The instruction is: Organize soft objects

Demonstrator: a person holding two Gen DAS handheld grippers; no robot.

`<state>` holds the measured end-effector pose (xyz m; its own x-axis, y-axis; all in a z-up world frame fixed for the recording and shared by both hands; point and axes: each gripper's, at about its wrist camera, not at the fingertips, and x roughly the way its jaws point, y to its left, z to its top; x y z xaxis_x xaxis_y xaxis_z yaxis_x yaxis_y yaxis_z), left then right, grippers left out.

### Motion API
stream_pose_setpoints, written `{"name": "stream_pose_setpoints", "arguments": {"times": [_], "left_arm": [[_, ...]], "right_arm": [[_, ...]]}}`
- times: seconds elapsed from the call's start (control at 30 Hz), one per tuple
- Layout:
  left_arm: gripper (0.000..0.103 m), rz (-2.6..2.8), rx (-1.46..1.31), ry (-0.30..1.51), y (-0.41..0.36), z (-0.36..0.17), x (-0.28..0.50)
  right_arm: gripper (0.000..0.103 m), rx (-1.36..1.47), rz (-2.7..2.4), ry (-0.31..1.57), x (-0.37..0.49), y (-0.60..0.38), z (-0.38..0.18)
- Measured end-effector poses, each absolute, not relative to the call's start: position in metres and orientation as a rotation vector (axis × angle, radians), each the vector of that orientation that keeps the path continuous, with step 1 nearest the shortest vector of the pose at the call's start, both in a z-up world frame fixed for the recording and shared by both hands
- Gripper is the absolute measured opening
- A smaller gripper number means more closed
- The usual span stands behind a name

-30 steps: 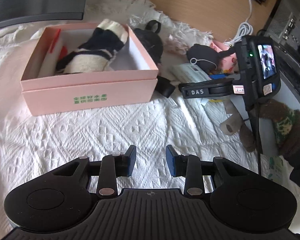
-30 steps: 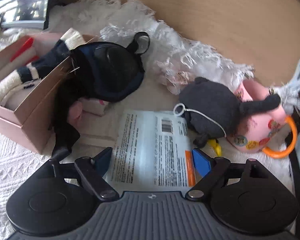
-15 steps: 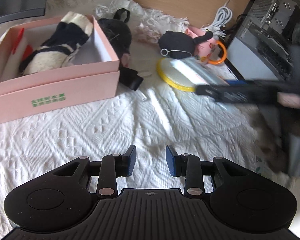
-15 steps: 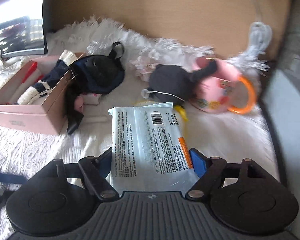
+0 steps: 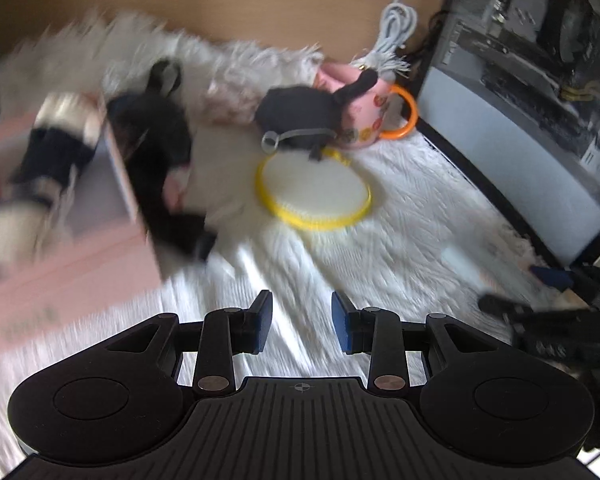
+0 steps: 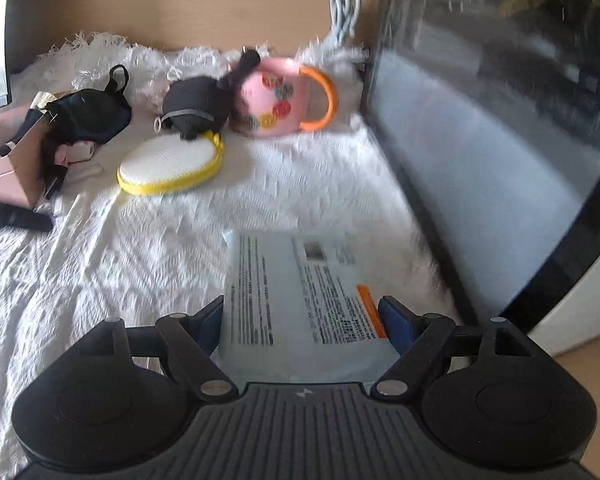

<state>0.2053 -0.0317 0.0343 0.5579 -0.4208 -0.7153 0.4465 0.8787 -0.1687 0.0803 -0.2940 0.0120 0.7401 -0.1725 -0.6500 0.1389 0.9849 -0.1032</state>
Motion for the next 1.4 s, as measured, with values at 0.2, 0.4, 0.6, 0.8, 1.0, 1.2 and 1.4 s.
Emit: {"name": "stream_pose_setpoints", "arguments": {"times": [0.2,0.4,0.6,0.8,1.0,1.2,1.4], "left_arm": [[0.035,-0.535,0.319,0.827,-0.047,0.054,0.255],[0.036,-0.541,0.493,1.017,-0.059,0.037,0.312],[0.025,-0.573,0.529,1.077,-0.066,0.022,0.327],[0.021,-0.582,0.428,1.098,-0.058,0.025,0.302],[0.02,-0.625,0.316,1.102,-0.052,0.029,0.234],[0.024,-0.546,0.211,1.063,-0.045,0.021,0.191],[0.03,-0.62,0.166,1.058,-0.041,0.021,0.177]], "right_arm": [[0.093,-0.024,-0.186,0.658,0.071,-0.3,-0.002],[0.095,0.064,-0.161,0.656,0.069,-0.312,-0.002],[0.095,0.083,-0.158,0.646,0.068,-0.312,-0.002],[0.096,0.085,-0.157,0.646,0.068,-0.312,-0.002],[0.097,0.078,-0.165,0.646,0.068,-0.311,-0.002],[0.097,0.068,-0.169,0.649,0.067,-0.309,-0.003],[0.097,0.059,-0.168,0.652,0.069,-0.309,-0.003]]}}
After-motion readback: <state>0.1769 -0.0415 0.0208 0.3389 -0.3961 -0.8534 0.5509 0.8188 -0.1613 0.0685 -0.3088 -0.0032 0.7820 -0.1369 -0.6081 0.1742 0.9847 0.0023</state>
